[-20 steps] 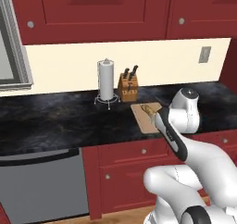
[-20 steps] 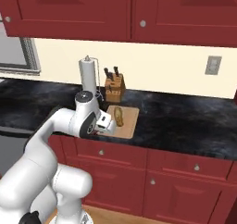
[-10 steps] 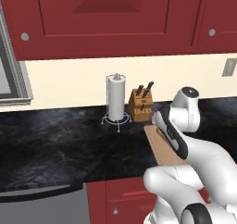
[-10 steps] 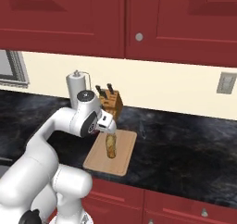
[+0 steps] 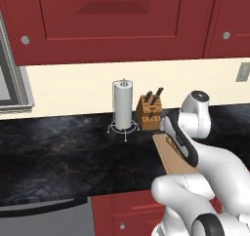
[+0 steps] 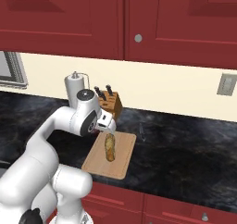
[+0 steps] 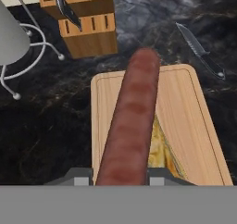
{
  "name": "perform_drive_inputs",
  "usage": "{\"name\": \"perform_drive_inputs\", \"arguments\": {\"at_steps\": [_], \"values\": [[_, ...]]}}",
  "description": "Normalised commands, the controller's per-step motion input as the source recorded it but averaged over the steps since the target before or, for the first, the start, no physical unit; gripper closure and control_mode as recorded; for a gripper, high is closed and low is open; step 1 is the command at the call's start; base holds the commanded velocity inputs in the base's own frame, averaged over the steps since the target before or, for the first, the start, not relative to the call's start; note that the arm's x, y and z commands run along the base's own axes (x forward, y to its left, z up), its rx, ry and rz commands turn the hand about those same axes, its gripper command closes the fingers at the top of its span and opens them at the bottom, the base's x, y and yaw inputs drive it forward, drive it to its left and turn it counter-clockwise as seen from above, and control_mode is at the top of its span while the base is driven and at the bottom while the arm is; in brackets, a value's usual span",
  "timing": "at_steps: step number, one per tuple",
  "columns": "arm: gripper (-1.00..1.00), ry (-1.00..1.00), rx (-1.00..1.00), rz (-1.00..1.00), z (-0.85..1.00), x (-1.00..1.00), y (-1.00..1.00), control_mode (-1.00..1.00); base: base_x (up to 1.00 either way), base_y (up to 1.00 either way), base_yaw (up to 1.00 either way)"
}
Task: Retrieve the sausage and cheese from the fridge and place them on the cutting board on the counter.
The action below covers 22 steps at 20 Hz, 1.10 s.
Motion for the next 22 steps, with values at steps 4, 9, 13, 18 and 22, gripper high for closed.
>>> {"name": "perform_drive_inputs", "arguments": {"at_steps": [4,9,13,18,22], "values": [[1.00,0.00,0.00,0.00,0.00,0.00,0.00,1.00,0.00,0.00,0.00],[1.00,0.00,0.05,0.02,-0.16,0.00,-0.30,-1.00,0.00,0.00,0.00],[1.00,0.00,0.04,0.10,-0.30,0.09,-0.54,-1.00,0.00,0.00,0.00],[1.00,-0.02,0.01,0.29,-0.28,0.31,-0.44,-1.00,0.00,0.00,0.00],[1.00,0.00,0.00,0.30,-0.15,0.49,-0.17,-1.00,0.00,0.00,0.00]]}}
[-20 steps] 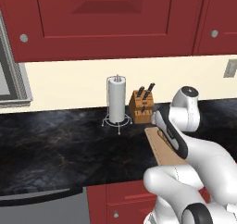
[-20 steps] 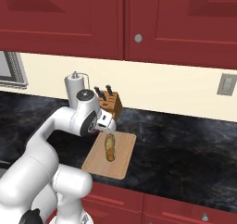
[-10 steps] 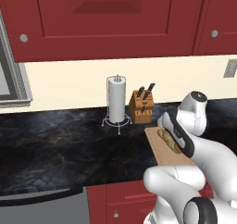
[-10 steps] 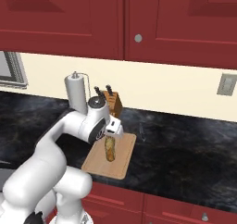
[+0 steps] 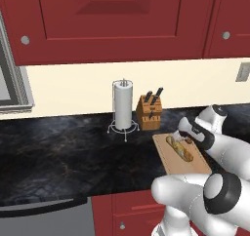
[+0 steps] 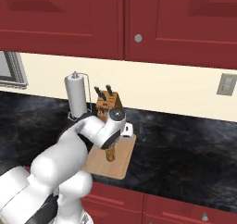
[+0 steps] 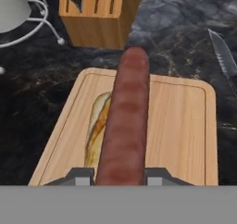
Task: Retrieve the sausage and cheese from the fridge and place them on the cutting board on the counter.
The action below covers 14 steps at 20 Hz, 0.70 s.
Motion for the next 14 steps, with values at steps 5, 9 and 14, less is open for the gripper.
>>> {"name": "perform_drive_inputs", "arguments": {"at_steps": [5,9,14], "values": [[1.00,0.04,0.00,0.23,-0.13,0.39,-0.24,-1.00,0.00,0.00,0.00],[1.00,0.04,0.00,0.01,-0.13,0.14,-0.18,-1.00,0.00,0.00,0.00],[1.00,0.00,0.00,0.00,-0.33,0.06,-0.05,-1.00,0.00,0.00,0.00]]}}
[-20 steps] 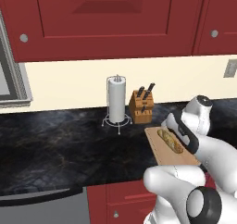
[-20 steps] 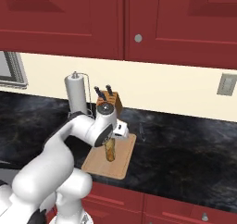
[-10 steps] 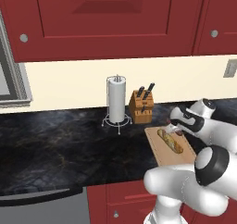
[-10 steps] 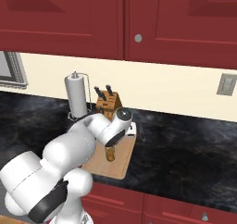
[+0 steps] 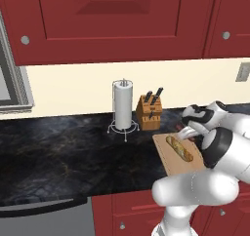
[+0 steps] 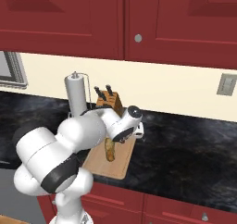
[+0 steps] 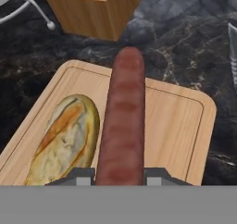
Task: Retrieve the sausage and cheese from the fridge and place them on the cutting board on the counter.
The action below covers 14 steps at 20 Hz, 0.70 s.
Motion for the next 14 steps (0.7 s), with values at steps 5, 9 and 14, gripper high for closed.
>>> {"name": "perform_drive_inputs", "arguments": {"at_steps": [5,9,14], "values": [[1.00,0.00,0.00,0.00,-0.46,-0.03,-0.02,-1.00,0.00,0.00,0.00],[1.00,0.00,0.00,0.00,-0.41,0.01,-0.01,-1.00,0.00,0.00,0.00],[1.00,0.00,0.00,0.00,-0.31,0.03,-0.01,-1.00,0.00,0.00,0.00]]}}
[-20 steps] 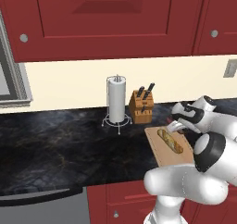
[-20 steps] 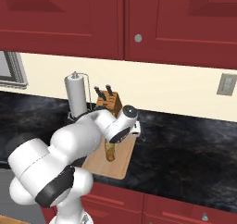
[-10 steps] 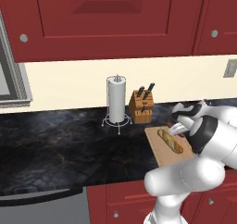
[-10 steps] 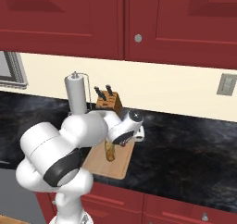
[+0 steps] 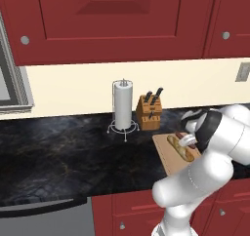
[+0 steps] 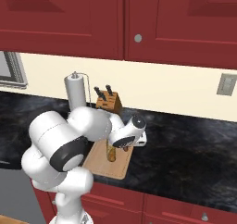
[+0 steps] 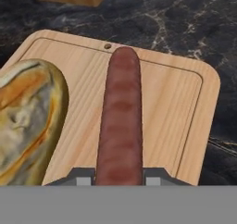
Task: Retrieve the sausage and cheese from the fridge and place them on the cutting board on the counter.
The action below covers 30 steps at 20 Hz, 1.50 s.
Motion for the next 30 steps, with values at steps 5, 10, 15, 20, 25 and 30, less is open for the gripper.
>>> {"name": "perform_drive_inputs", "arguments": {"at_steps": [5,10,15,20,25,30], "values": [[1.00,0.00,0.00,0.00,-0.22,0.03,0.00,-1.00,0.00,0.00,0.00],[-1.00,0.00,0.00,0.00,-0.15,-0.02,0.11,-1.00,0.00,0.00,0.00],[-1.00,0.00,0.00,0.00,-0.18,-0.13,0.12,-1.00,0.00,0.00,0.00],[-1.00,0.00,0.00,0.00,-0.07,-0.06,0.07,-1.00,0.00,0.00,0.00],[-1.00,-0.04,0.00,0.00,0.35,-0.06,-0.07,-1.00,0.00,0.00,0.00],[-1.00,-0.12,0.00,0.00,0.49,-0.30,-0.06,-1.00,0.00,0.00,0.00]]}}
